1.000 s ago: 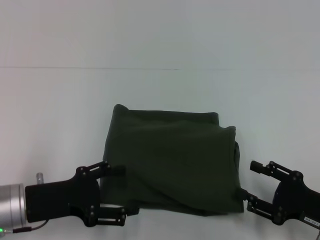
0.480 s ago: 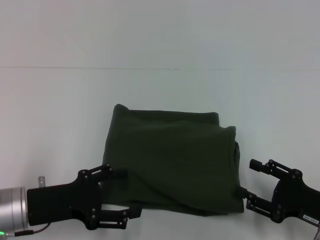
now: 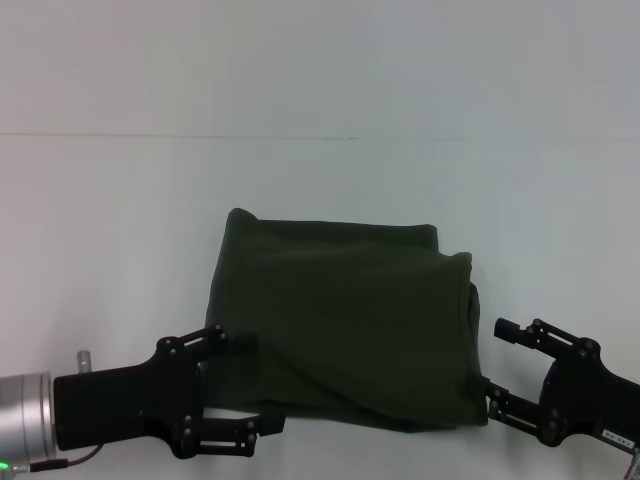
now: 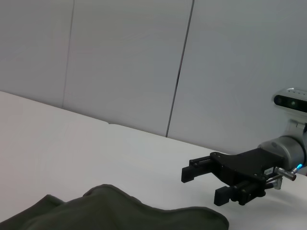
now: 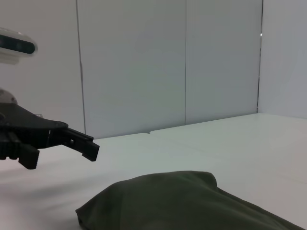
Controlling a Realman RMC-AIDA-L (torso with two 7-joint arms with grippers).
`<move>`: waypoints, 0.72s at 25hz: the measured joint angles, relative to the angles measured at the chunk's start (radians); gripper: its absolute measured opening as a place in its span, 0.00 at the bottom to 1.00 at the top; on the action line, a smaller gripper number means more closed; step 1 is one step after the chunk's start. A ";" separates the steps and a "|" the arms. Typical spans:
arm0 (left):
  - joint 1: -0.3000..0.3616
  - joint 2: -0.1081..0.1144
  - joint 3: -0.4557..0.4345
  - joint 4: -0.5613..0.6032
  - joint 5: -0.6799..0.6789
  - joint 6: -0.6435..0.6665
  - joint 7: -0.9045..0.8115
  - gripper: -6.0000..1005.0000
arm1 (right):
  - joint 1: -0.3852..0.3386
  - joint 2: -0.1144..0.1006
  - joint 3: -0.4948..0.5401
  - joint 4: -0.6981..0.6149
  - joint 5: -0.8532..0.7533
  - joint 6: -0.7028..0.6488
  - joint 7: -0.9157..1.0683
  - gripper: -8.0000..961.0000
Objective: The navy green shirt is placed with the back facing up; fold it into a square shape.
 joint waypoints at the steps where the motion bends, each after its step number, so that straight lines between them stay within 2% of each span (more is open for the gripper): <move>1: -0.001 0.000 0.000 0.000 0.000 0.001 0.000 0.96 | 0.000 0.000 -0.001 0.001 0.000 0.000 0.000 0.79; 18: 0.000 0.000 -0.015 -0.005 -0.003 0.025 0.001 0.96 | 0.002 -0.003 0.003 -0.004 0.005 -0.034 0.002 0.79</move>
